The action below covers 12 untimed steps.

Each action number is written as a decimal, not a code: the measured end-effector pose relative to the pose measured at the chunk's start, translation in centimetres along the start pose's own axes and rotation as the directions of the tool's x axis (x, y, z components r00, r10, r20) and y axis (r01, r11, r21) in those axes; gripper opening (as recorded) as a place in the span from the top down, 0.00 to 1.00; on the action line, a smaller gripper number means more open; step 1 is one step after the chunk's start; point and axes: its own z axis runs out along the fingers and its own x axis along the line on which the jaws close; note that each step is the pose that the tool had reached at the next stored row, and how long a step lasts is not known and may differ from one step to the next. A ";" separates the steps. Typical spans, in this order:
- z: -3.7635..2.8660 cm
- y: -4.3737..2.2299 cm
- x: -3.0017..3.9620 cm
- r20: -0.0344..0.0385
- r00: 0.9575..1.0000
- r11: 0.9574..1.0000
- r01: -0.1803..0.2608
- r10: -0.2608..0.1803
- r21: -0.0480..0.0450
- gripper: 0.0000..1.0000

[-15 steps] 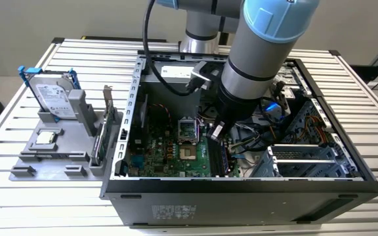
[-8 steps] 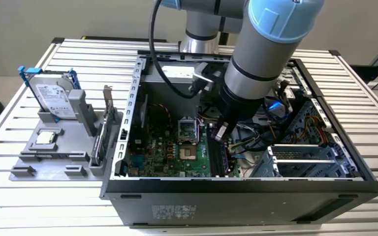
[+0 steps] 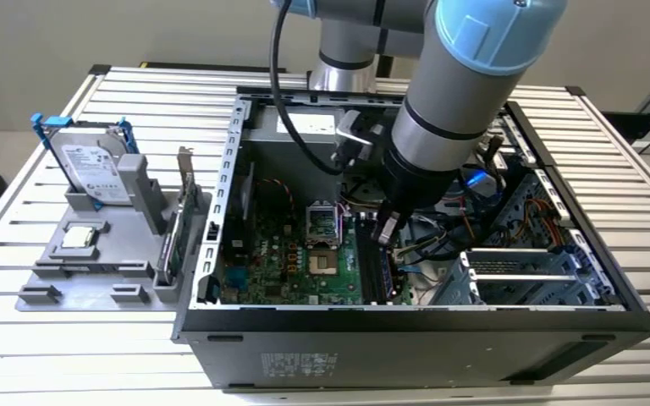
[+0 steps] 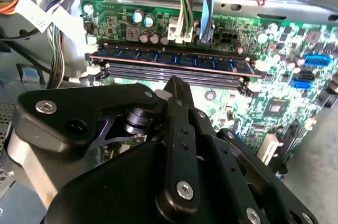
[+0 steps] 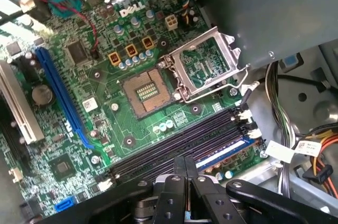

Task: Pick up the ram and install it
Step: 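Press down the ram until it locks into place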

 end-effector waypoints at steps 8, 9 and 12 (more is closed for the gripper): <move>-0.03 -0.61 -0.31 0.000 0.997 0.997 0.077 -0.077 -0.006 1.00; -0.04 -0.66 -0.33 0.000 0.996 0.996 0.087 -0.087 -0.007 1.00; -0.03 -0.75 -0.37 -0.001 0.993 0.993 0.120 -0.120 -0.009 1.00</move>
